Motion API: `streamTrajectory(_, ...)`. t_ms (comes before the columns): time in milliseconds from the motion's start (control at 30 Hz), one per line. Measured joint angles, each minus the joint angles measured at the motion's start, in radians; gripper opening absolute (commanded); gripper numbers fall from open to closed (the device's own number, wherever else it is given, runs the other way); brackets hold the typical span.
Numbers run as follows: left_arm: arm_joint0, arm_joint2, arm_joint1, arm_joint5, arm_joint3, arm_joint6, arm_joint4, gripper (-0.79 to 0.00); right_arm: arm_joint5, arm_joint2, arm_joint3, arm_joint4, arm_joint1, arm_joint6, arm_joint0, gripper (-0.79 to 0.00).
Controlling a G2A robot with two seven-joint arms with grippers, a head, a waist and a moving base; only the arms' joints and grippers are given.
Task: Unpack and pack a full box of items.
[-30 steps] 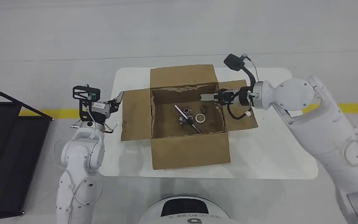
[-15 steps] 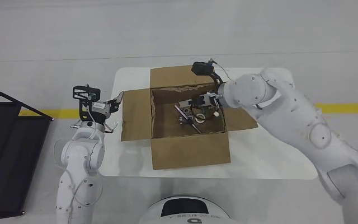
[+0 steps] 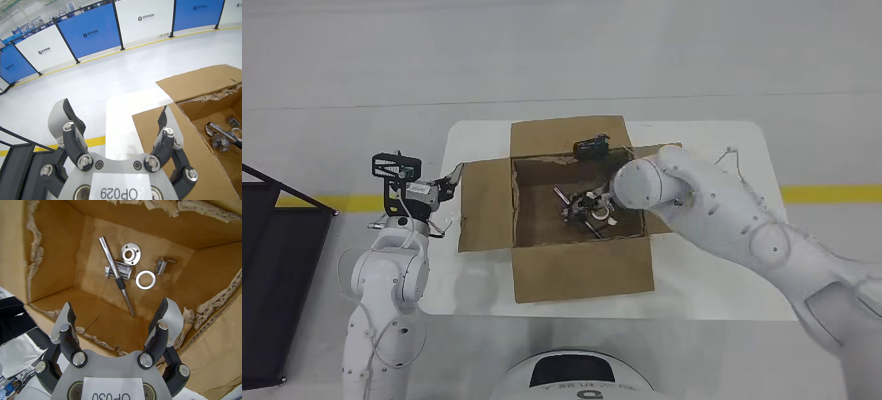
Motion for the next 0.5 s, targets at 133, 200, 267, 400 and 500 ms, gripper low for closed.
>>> streamTrajectory(133, 0.000, 0.000, 0.000, 0.000, 0.000, 0.000, 0.000, 0.000, 0.039, -0.071, 0.091, -0.046, -0.060, 0.005, 0.025, -0.406)
streamTrajectory(200, 0.000, 0.000, 0.000, 0.000, 0.000, 0.000, 0.000, 0.000, 0.049, -0.105, 0.140, -0.071, -0.093, 0.017, 0.039, -0.406)
streamTrajectory(267, 0.000, 0.000, 0.000, 0.000, 0.000, 0.000, 0.000, 0.000, 0.047, -0.134, 0.187, -0.085, -0.127, 0.038, 0.054, -0.413)
streamTrajectory(400, 0.000, 0.000, 0.000, 0.000, 0.000, 0.000, 0.000, 0.000, 0.017, -0.160, 0.261, -0.079, -0.184, 0.062, 0.072, -0.416)
streamTrajectory(500, 0.000, 0.000, 0.000, 0.000, 0.000, 0.000, 0.000, 0.000, -0.019, -0.163, 0.301, -0.062, -0.218, 0.060, 0.076, -0.345)
